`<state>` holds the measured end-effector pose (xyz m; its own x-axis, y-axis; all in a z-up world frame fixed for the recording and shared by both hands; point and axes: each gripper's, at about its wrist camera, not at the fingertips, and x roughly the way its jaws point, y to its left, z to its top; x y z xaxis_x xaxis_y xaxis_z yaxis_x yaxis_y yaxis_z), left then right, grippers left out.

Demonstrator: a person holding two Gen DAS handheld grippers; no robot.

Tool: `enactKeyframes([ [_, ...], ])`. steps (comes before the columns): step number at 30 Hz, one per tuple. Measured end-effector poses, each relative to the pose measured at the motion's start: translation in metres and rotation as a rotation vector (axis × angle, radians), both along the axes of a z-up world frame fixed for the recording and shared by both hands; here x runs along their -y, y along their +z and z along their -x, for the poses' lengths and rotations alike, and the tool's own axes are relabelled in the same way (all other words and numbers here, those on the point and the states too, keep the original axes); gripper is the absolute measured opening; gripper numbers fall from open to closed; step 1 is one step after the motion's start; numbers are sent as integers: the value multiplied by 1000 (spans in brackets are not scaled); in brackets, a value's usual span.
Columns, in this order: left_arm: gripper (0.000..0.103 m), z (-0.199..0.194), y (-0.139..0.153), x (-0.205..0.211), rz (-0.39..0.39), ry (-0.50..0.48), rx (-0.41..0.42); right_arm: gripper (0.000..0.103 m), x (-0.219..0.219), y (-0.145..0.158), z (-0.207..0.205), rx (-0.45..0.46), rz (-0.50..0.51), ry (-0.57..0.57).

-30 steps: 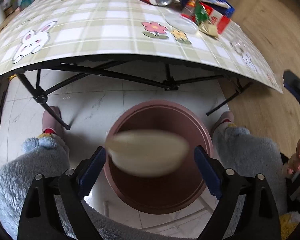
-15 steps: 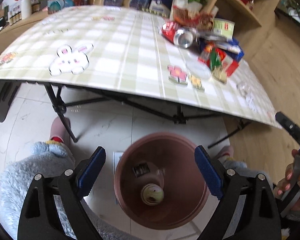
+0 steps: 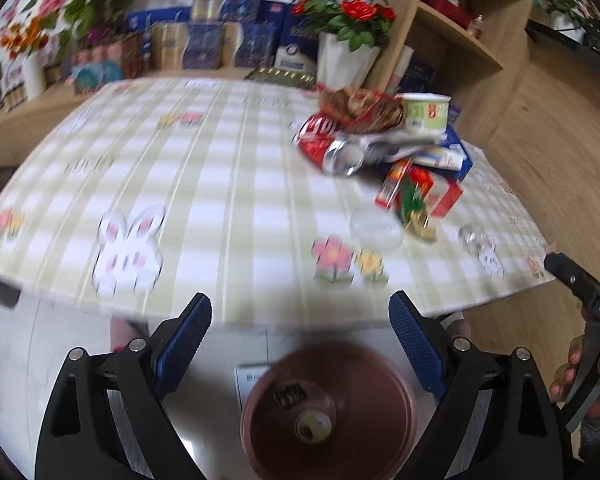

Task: Collect trash
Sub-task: 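Grasp the crumpled brown-red paper bag with the left gripper while the right grasps the white noodle cup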

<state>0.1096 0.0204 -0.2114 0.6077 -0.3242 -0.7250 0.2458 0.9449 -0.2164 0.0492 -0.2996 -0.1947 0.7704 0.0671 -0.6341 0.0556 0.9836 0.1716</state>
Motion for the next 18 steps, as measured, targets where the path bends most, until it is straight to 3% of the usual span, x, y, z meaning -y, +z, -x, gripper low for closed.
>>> enactKeyframes([
  [6,88,-63,25,43,-31,-120,56,97,11,4,-22,9,-8,25],
  [10,88,-107,31,75,-90,-184,108,97,27,1,-39,9,-79,17],
  [18,88,-194,19,117,-122,-230,52,97,57,-9,-66,-7,-106,-37],
])
